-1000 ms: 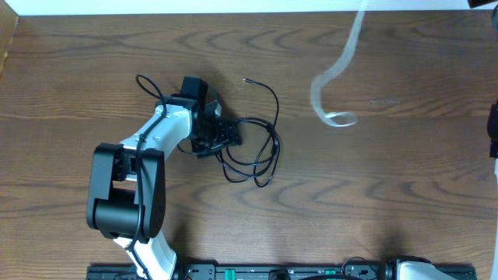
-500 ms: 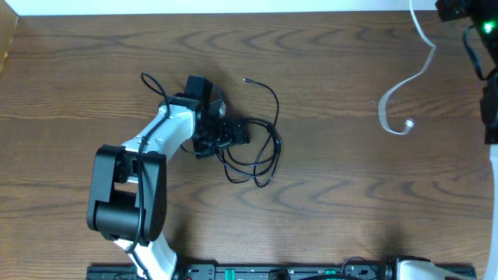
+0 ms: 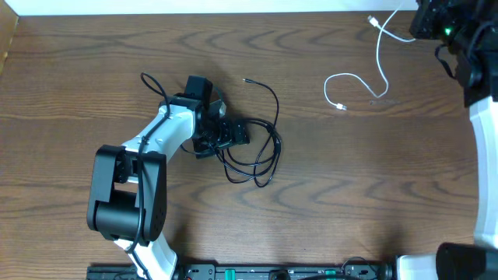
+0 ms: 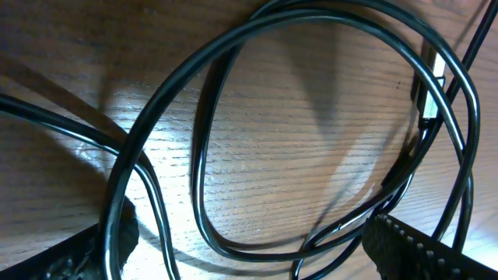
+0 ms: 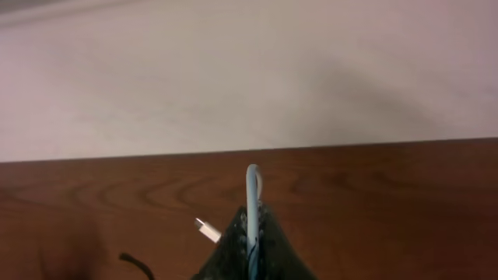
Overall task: Untangle cables
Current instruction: 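Lower the white cable with the right gripper onto the table's right side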
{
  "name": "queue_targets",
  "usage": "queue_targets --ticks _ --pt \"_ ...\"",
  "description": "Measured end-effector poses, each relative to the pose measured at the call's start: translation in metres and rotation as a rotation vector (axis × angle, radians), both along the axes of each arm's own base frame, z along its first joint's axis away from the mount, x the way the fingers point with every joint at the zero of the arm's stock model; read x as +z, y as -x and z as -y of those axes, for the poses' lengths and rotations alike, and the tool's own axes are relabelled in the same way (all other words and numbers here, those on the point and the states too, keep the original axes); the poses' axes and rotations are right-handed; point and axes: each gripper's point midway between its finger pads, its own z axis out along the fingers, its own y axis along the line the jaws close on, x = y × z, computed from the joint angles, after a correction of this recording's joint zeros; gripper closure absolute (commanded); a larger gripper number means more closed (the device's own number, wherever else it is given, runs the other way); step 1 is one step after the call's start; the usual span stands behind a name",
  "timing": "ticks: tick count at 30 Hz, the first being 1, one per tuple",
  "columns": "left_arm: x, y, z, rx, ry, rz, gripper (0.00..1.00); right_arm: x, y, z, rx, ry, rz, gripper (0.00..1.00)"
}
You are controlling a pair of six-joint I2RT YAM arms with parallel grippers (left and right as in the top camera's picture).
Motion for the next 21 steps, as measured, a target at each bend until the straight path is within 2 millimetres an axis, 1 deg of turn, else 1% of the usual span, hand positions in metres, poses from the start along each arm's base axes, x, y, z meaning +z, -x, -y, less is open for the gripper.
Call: queue_targets --ticks 3,6,9,13,16,19,20,21 --pt "0.0 0.0 0.0 0.0 0.0 0.0 0.01 -0.004 -0.014 0.006 -0.01 0.008 0.02 0.99" --pt "0.0 0.0 0.0 0.0 0.0 0.0 0.01 -0.008 -0.023 0.015 -0.026 0.012 0.027 0.99" --pt "0.0 0.0 0.0 0.0 0.0 0.0 0.02 -0.013 -0.025 0.028 -0.051 0.013 0.017 0.99" --pt "0.0 0.0 0.0 0.0 0.0 0.0 0.02 -0.022 -0.021 0.041 -0.08 0.012 -0.021 0.99" --pt "0.0 0.0 0.0 0.0 0.0 0.0 0.02 -0.039 -0.016 0.051 -0.103 0.007 -0.088 0.99" --pt "0.0 0.0 0.0 0.0 -0.001 0.001 0.01 -0.062 -0.008 0.053 -0.111 -0.003 -0.184 0.99" --pt "0.0 0.0 0.0 0.0 0.0 0.0 0.02 -0.076 -0.006 0.056 -0.116 -0.009 -0.233 0.99" --pt "0.0 0.0 0.0 0.0 -0.001 0.0 0.02 -0.082 -0.005 0.057 -0.118 -0.012 -0.254 0.99"
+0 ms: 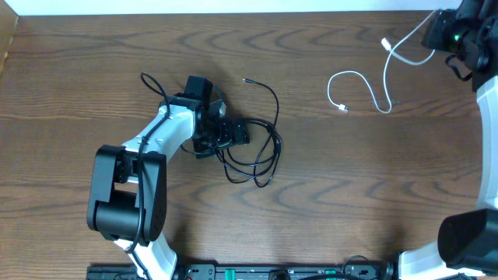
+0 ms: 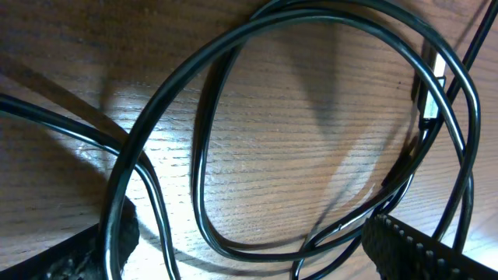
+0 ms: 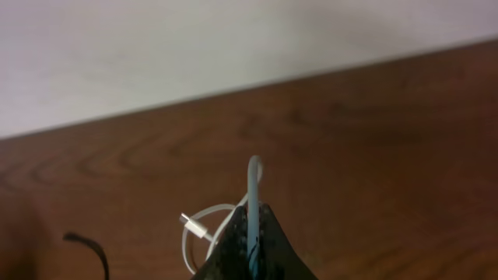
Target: Untangle cables
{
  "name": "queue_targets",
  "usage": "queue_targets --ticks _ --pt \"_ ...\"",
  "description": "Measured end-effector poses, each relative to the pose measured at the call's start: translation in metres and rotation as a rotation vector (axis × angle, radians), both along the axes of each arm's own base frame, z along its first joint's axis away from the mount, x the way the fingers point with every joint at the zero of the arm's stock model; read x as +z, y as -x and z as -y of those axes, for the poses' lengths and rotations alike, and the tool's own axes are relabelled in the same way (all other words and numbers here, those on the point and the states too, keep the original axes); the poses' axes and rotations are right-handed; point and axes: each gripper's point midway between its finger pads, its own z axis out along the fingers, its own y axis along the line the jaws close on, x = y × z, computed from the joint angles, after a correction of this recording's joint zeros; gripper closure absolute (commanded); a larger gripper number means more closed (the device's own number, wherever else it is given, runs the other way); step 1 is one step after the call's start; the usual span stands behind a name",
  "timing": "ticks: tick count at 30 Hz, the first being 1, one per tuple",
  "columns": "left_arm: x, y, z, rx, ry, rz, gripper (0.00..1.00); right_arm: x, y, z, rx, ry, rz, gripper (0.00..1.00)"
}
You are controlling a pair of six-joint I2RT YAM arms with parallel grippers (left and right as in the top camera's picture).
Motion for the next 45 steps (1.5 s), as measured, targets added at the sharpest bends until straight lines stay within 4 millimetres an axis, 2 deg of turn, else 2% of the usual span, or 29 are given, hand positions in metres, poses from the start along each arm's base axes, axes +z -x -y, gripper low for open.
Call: queue_targets --ticks 9,15,23,36,45 --pt "0.0 0.0 0.0 0.0 0.0 0.0 0.02 -0.046 0.023 0.017 -0.045 -0.037 -0.195 0.99" --pt "0.0 0.0 0.0 0.0 0.0 0.0 0.02 -0.077 0.023 0.017 -0.044 -0.055 -0.287 0.99" --pt "0.0 0.0 0.0 0.0 0.0 0.0 0.02 -0.106 0.026 0.016 -0.044 -0.073 -0.381 0.99" --pt "0.0 0.0 0.0 0.0 0.0 0.0 0.02 -0.119 0.035 0.014 -0.044 -0.086 -0.446 0.99" --pt "0.0 0.0 0.0 0.0 0.0 0.0 0.02 -0.128 0.056 0.008 -0.057 -0.127 -0.539 0.99"
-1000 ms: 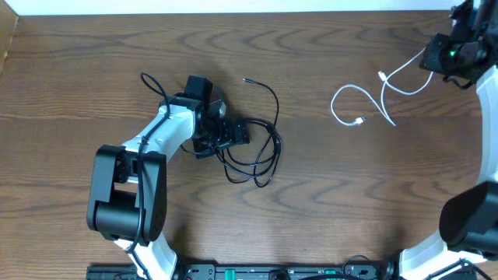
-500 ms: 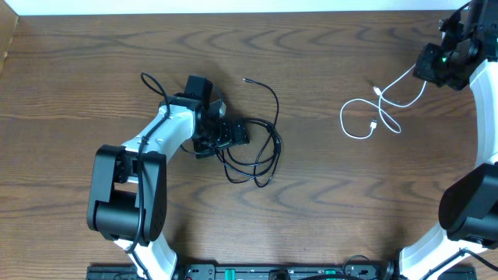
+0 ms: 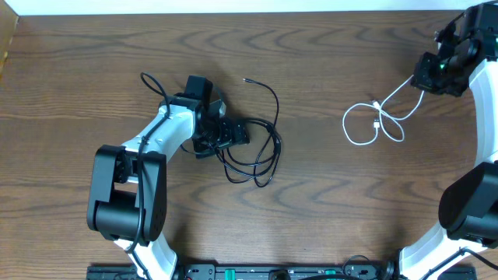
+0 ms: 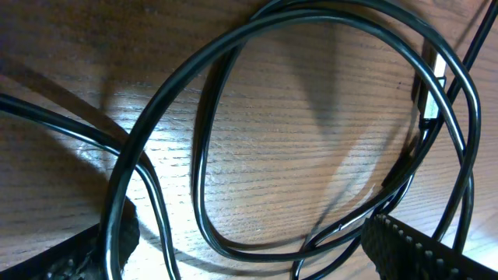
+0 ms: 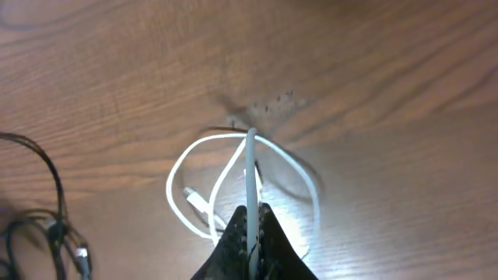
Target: Untangle cables
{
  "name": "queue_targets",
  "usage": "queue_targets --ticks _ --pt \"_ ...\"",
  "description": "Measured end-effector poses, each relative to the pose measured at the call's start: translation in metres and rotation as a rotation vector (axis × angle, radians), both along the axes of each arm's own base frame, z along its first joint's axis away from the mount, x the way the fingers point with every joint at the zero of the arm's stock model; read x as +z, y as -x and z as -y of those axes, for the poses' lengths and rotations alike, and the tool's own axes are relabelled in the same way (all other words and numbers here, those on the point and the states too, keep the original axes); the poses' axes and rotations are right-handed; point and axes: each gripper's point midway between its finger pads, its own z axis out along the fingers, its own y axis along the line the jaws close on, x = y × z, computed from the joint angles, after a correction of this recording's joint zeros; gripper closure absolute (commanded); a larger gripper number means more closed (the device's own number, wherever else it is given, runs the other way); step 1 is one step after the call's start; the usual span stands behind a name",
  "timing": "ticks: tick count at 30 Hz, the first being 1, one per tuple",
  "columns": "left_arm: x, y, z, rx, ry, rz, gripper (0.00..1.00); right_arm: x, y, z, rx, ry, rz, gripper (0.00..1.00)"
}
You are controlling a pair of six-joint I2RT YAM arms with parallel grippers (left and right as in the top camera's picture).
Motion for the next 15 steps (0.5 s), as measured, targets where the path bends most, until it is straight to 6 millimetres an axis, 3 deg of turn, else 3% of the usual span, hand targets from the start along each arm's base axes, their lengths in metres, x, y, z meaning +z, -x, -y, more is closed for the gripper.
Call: queue_targets --ticks 6,15 --pt "0.0 0.0 0.0 0.0 0.0 0.0 0.02 -0.004 -0.002 -0.018 -0.007 -0.094 0.003 0.99" --pt "0.0 0.0 0.0 0.0 0.0 0.0 0.02 -0.026 -0.011 -0.076 0.113 -0.174 0.031 0.99"
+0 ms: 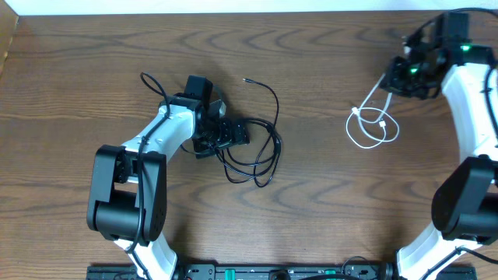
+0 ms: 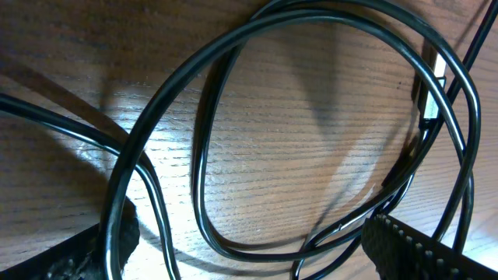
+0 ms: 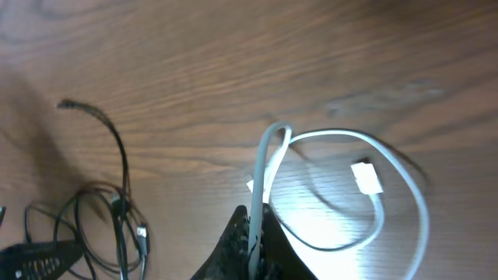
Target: Untangle cables
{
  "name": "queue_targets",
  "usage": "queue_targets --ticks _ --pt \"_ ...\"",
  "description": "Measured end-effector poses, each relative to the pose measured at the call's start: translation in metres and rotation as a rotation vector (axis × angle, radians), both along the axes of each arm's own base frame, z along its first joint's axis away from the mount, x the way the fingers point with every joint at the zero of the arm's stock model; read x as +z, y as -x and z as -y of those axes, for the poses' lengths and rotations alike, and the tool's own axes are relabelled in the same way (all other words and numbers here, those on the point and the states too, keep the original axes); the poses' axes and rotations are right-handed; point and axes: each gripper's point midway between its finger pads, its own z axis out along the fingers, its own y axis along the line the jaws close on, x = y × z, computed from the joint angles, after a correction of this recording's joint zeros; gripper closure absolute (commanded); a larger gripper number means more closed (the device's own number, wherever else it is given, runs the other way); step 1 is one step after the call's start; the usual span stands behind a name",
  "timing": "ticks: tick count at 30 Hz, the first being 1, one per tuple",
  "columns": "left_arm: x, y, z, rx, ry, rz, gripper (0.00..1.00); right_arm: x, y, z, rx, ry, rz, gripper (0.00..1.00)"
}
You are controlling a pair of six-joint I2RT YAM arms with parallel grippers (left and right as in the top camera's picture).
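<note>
A black cable [image 1: 257, 152] lies in tangled loops left of the table's middle, one free end [image 1: 246, 79] pointing toward the back. My left gripper [image 1: 223, 134] is down on that tangle; in the left wrist view it [image 2: 249, 249] stands open, with black strands [image 2: 202, 155] running between the wide-apart fingers [image 2: 405, 245]. A white cable [image 1: 373, 128] lies separately in a small loop at the right. My right gripper [image 1: 398, 74] is shut on one strand of it [image 3: 261, 171], with a white plug [image 3: 366, 177] lying beside the loop.
The brown wooden table [image 1: 327, 202] ends at a pale back edge [image 1: 233, 6]. The left arm's white links [image 1: 148, 148] reach in from the front left, and the right arm [image 1: 471, 101] comes down the right side. The black tangle [image 3: 109, 218] shows in the right wrist view.
My right gripper has moved left and slightly back, and its wrist has turned, still shut on the white cable. The white loop has shifted a little. The left gripper and black cable have not moved.
My right gripper held the white cable at the back right corner, the cable trailing left along the table. It then stood slightly further right, then nearer with the cable bunched into a small loop, and now left of that. The left gripper stayed on the black tangle throughout.
</note>
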Motion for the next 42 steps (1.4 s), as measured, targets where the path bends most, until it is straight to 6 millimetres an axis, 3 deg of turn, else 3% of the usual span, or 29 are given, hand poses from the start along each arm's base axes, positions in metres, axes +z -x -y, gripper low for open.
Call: queue_targets --ticks 8,15,17,20,21,26,36,42 --pt "0.0 0.0 0.0 0.0 0.0 0.0 0.02 -0.02 -0.003 -0.05 0.11 -0.01 0.041 0.99" --pt "0.0 0.0 0.0 0.0 0.0 0.0 0.02 -0.023 -0.011 -0.069 0.15 -0.006 0.098 0.98" --pt "0.0 0.0 0.0 0.0 0.0 0.0 0.02 -0.021 -0.015 -0.07 0.151 -0.006 0.117 0.84" --pt "0.0 0.0 0.0 0.0 0.0 0.0 0.02 -0.022 -0.017 -0.067 0.14 0.009 0.121 0.5" --pt "0.0 0.0 0.0 0.0 0.0 0.0 0.02 -0.023 -0.017 -0.065 0.134 0.025 0.118 0.28" --pt "0.0 0.0 0.0 0.0 0.0 0.0 0.02 -0.032 -0.011 -0.048 0.096 0.117 0.073 0.01" --pt "0.0 0.0 0.0 0.0 0.0 0.0 0.02 -0.043 0.002 -0.014 0.031 0.297 -0.001 0.01" --pt "0.0 0.0 0.0 0.0 0.0 0.0 0.02 -0.05 0.021 0.001 -0.028 0.361 -0.096 0.01"
